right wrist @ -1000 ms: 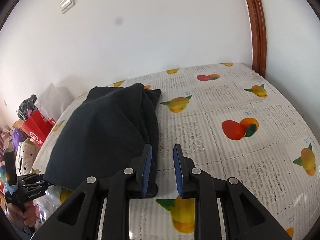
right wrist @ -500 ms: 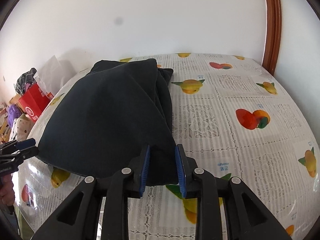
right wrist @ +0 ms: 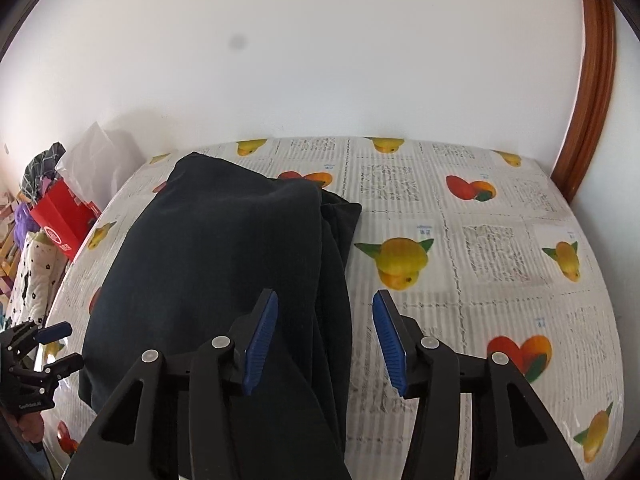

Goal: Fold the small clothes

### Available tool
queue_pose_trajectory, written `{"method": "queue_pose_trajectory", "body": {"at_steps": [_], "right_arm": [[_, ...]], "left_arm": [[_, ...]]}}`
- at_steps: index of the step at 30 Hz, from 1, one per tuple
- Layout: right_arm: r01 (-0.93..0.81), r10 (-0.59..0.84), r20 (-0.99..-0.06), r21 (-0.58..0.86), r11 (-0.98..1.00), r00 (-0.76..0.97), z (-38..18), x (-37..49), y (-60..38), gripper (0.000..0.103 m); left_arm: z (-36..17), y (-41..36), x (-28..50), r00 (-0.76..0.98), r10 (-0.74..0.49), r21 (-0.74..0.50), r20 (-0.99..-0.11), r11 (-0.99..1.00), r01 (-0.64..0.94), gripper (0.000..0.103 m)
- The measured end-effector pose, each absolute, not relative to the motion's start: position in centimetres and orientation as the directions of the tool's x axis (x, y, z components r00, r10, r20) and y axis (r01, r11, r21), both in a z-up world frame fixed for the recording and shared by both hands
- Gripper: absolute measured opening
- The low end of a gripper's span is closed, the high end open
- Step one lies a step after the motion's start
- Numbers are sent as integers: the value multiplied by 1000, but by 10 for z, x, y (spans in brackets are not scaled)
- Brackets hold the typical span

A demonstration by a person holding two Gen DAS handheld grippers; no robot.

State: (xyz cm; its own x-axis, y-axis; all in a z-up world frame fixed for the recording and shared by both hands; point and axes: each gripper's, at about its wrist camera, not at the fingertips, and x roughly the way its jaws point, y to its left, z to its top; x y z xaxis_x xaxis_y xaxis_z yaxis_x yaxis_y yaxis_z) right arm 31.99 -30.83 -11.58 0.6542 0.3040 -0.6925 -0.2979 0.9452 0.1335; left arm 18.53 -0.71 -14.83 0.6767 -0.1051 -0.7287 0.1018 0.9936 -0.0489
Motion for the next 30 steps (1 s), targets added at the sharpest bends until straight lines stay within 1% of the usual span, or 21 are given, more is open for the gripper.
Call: {"method": "queue_pose_trajectory", "body": {"at_steps": [3, 6, 7, 8, 9, 10, 12, 13, 14, 15, 17, 20, 21, 23, 25, 27, 28, 29, 30], "right_arm": [[-280, 362, -730, 238, 930, 580, -130, 354, -310, 49], [-269, 425, -733, 329, 905, 531, -145, 374, -311, 49], [-276, 445, -730, 350, 895, 519, -148, 378, -311, 45], [-295, 472, -722, 369, 881, 506, -150, 381, -309, 22], [-335, 516, -710, 396, 855, 479, -149, 381, -305, 9], [-364, 529, -699, 390, 846, 481, -145, 379, -303, 5], [-418, 509, -658, 308, 855, 556, -128, 368, -303, 4], [-437, 526, -624, 308, 845, 579, -119, 364, -309, 3], [-445, 554, -598, 337, 830, 579, -114, 362, -317, 3], [-444, 567, -589, 358, 822, 575, -112, 364, -322, 3], [-422, 544, -607, 347, 837, 579, -117, 369, -322, 3], [-310, 387, -677, 240, 920, 626, -129, 378, -322, 0], [-283, 377, -681, 252, 925, 628, -130, 379, -328, 0], [-293, 460, -656, 356, 887, 598, -130, 376, -343, 3], [-309, 495, -643, 388, 869, 584, -126, 366, -349, 5], [-336, 523, -640, 401, 852, 563, -124, 355, -349, 13], [-351, 541, -635, 412, 841, 551, -124, 348, -349, 26], [-366, 556, -628, 419, 831, 545, -125, 342, -347, 42], [-379, 568, -619, 422, 823, 543, -126, 336, -345, 48]], "left_arm": [[-147, -2, 198, 669, -145, -88, -729, 989, 119, 59], [-149, -2, 208, 663, -165, -101, -730, 986, 134, 60], [-151, -2, 211, 659, -168, -102, -733, 985, 137, 62], [-153, -2, 215, 652, -165, -100, -740, 986, 136, 64], [-156, -3, 217, 644, -160, -96, -748, 986, 134, 64], [-158, -3, 220, 636, -158, -92, -755, 987, 135, 65], [-160, -3, 220, 635, -156, -89, -756, 987, 137, 65], [-160, -4, 220, 636, -153, -83, -756, 987, 138, 65], [-160, -6, 219, 638, -145, -70, -756, 988, 140, 65], [-160, -8, 219, 641, -138, -59, -755, 988, 143, 65], [-161, -11, 218, 648, -125, -36, -752, 988, 149, 65], [-160, -10, 218, 645, -120, -36, -755, 989, 142, 65], [-160, -9, 219, 642, -123, -42, -757, 989, 140, 65], [-160, -6, 218, 637, -130, -55, -759, 989, 136, 65], [-159, -5, 217, 637, -135, -60, -759, 989, 137, 65], [-159, -5, 213, 638, -135, -60, -759, 989, 137, 64], [-159, -5, 213, 637, -136, -62, -758, 989, 137, 63], [-159, -5, 212, 636, -139, -67, -759, 988, 136, 62], [-159, -6, 210, 636, -138, -67, -759, 989, 133, 62]]}}
